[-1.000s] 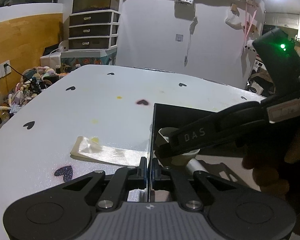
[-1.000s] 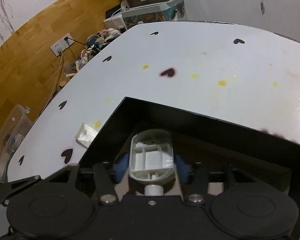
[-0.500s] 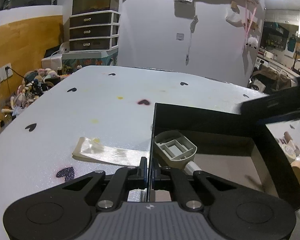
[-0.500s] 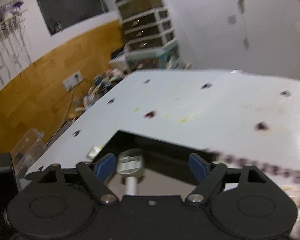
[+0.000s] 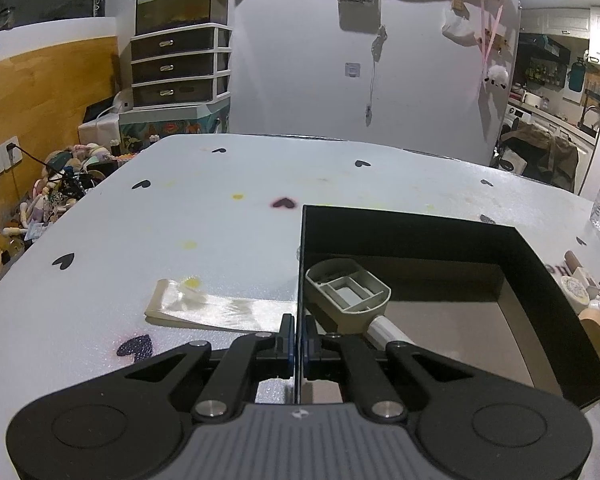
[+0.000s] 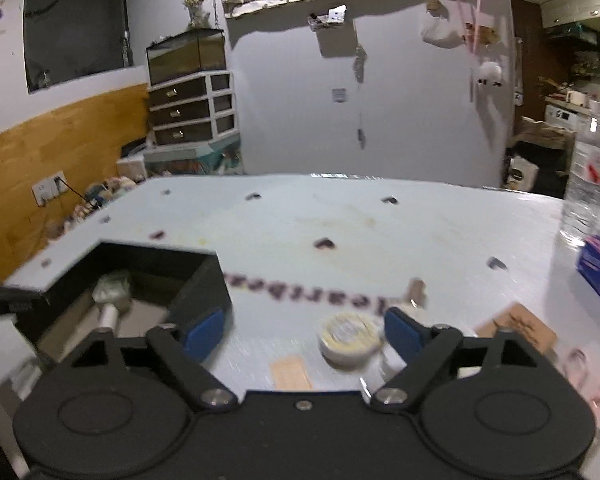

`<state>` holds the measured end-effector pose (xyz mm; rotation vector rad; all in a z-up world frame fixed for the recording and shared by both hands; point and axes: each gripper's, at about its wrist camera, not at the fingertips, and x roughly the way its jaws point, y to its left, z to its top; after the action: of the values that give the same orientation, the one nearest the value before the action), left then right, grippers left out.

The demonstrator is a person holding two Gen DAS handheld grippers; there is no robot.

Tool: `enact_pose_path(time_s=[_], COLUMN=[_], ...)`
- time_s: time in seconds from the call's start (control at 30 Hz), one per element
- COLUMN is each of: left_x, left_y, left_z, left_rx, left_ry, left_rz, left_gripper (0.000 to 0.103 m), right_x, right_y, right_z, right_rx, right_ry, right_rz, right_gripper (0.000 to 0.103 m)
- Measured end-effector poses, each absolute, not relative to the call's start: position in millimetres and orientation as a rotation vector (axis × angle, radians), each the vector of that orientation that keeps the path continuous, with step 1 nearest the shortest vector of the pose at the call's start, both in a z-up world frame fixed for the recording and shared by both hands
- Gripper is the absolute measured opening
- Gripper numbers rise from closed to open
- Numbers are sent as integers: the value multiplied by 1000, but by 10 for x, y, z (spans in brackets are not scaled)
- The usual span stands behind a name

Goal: Organize rigid objects
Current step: 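Carry the cream holder into the black box and open the right tool, then grasp the light wooden block with the right tool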

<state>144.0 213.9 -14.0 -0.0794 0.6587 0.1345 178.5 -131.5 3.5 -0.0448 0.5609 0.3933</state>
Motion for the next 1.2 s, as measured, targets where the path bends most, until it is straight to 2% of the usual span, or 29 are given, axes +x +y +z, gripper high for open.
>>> enact_pose_path(time_s=[0.13,0.47,0.57,0.63,0.67,0.9,1.2], left_x=[1434,1424,1425,1421,1422,1417,1417], left_y=[2155,2148,2145,2144,2141,2145,2139], left_z=[-133,-140,-140,-144,-144,-144,-143], left_rx=[-96,-93,-92,-91,-92,-94,-95], left_ry=[654,649,650,649,648,647,650], left_rz=[137,140,140,140,140,138,144], left_gripper=[3,3,3,3,3,3,3], right_x=[1773,1905,1927,1931,1932,1918,1974], right_y=[-1276,-1142,-1104,-1096,-1097,-1154,-884], right_z=[-181,-412,-437,-451,-448,-330,194], right_rx=[-45,-109,-120,-116,-113,-62,34], right_ry=[635,682,695,707,707,686,587], right_rz=[374,370,383,395,394,399,577], right_gripper=[59,57,46,29,26,25,25])
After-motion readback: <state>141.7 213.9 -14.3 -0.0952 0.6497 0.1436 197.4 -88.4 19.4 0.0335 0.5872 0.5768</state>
